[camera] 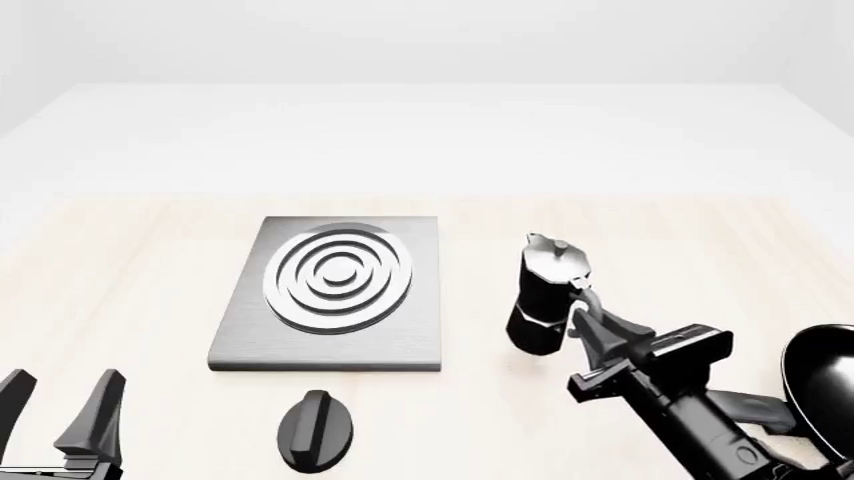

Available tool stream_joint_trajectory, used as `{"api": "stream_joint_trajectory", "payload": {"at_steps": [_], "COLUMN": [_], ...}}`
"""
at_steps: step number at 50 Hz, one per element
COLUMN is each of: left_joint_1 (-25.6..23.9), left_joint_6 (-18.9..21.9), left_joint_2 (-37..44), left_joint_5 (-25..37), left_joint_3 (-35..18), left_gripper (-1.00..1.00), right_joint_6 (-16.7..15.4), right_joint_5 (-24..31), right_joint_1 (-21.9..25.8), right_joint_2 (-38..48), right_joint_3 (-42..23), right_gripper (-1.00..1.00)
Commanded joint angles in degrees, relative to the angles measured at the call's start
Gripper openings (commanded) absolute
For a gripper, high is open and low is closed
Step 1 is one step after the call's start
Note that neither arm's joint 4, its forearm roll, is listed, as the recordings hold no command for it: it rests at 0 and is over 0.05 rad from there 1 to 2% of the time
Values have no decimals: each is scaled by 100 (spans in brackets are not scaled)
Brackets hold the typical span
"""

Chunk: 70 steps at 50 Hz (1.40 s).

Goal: Put the moka pot on the stove.

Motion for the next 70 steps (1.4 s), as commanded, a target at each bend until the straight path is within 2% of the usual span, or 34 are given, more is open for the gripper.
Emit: {"api": "stream_joint_trajectory", "payload": {"at_steps": [1,18,35,51,70], "left_joint_1": [0,0,0,0,0], "left_joint_6": [0,0,0,0,0], "left_joint_2": [0,0,0,0,0], "left_joint_5": [0,0,0,0,0], "left_joint_3": [0,0,0,0,0], "left_gripper": [100,100,100,100,100], "right_joint_6": [-174,-396,-471,-566,-492], "right_joint_5": [441,1098,1670,1824,1579], "right_joint_1": [29,85,160,402,744], "right_joint_2": [-545,-860,-1030,-809,-91], "right_joint_3": [-214,-697,-1267,-1678,-2232], "right_gripper": [-100,-100,-100,-100,-100]}}
